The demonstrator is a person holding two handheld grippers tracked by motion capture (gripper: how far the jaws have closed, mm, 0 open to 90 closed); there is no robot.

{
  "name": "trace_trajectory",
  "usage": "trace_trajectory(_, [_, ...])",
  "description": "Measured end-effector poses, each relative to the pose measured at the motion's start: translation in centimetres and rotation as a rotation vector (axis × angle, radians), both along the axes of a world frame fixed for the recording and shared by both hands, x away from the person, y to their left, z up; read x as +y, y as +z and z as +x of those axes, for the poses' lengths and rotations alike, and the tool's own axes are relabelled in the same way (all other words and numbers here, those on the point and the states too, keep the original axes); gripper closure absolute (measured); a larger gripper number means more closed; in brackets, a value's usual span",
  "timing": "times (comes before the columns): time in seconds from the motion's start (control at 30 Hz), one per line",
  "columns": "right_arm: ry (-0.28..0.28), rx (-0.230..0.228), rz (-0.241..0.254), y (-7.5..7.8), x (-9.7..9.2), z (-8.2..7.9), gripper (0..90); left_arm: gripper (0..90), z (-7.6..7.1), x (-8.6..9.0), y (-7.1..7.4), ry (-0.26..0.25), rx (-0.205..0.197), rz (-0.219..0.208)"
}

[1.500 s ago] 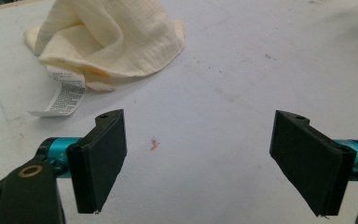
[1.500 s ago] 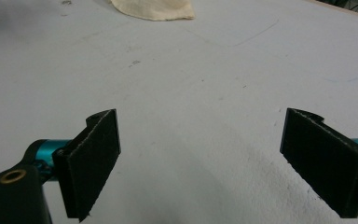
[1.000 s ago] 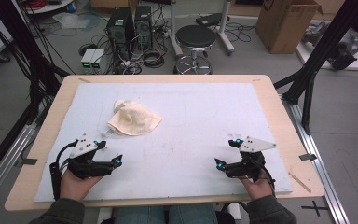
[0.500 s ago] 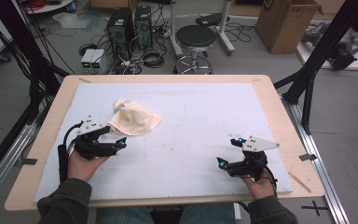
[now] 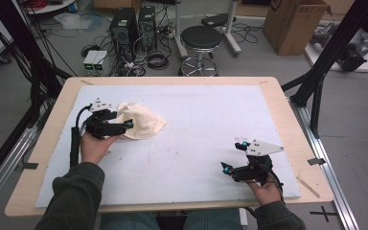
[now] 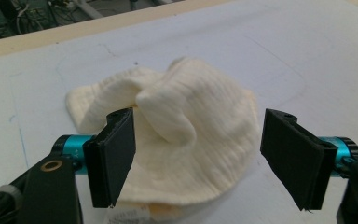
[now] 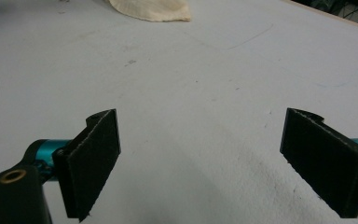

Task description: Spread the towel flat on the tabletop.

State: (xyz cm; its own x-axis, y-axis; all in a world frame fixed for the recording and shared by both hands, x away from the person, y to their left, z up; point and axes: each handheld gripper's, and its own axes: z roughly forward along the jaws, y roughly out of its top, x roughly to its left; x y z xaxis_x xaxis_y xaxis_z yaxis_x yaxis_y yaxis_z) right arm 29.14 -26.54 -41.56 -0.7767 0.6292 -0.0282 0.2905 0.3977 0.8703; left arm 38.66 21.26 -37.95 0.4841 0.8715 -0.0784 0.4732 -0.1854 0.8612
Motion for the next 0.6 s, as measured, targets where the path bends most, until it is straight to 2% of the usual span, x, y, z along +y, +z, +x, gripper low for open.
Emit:
trace_trajectory(0.1, [0.006, -0.006, -0.002, 0.0, 0.1, 0.2, 11.4, 28.1, 1.3, -0.3, -0.3, 0.02, 0.001, -0.016])
trace_trajectory(0.13, [0.006, -0.001, 0.001, 0.0, 0.2, 0.2, 11.4, 28.9, 1.9, -0.4, -0.5, 0.029, 0.013, -0.016])
trace_trajectory(0.3, [0.012, -0.007, 0.0, 0.0, 0.2, 0.3, 11.4, 28.8, 3.7, -1.7, -1.7, 0.047, 0.065, 0.013])
trace_trajectory(0.37, [0.012, 0.0, 0.002, -0.1, 0.2, 0.3, 11.4, 30.4, 4.1, -2.2, -2.2, 0.075, 0.07, 0.004])
trace_trajectory(0.4, [0.014, -0.002, 0.006, -0.1, 0.1, 0.3, 11.4, 31.0, 4.4, -2.3, -2.6, 0.078, 0.074, 0.015])
trace_trajectory(0.5, [0.01, 0.003, 0.011, -0.1, 0.0, 0.3, 11.4, 36.8, 5.0, -2.8, -3.7, 0.09, 0.106, 0.046])
trace_trajectory(0.6, [0.008, -0.001, 0.013, -0.1, -0.2, 0.3, 11.4, 44.0, 5.3, -2.9, -4.4, 0.1, 0.126, 0.052])
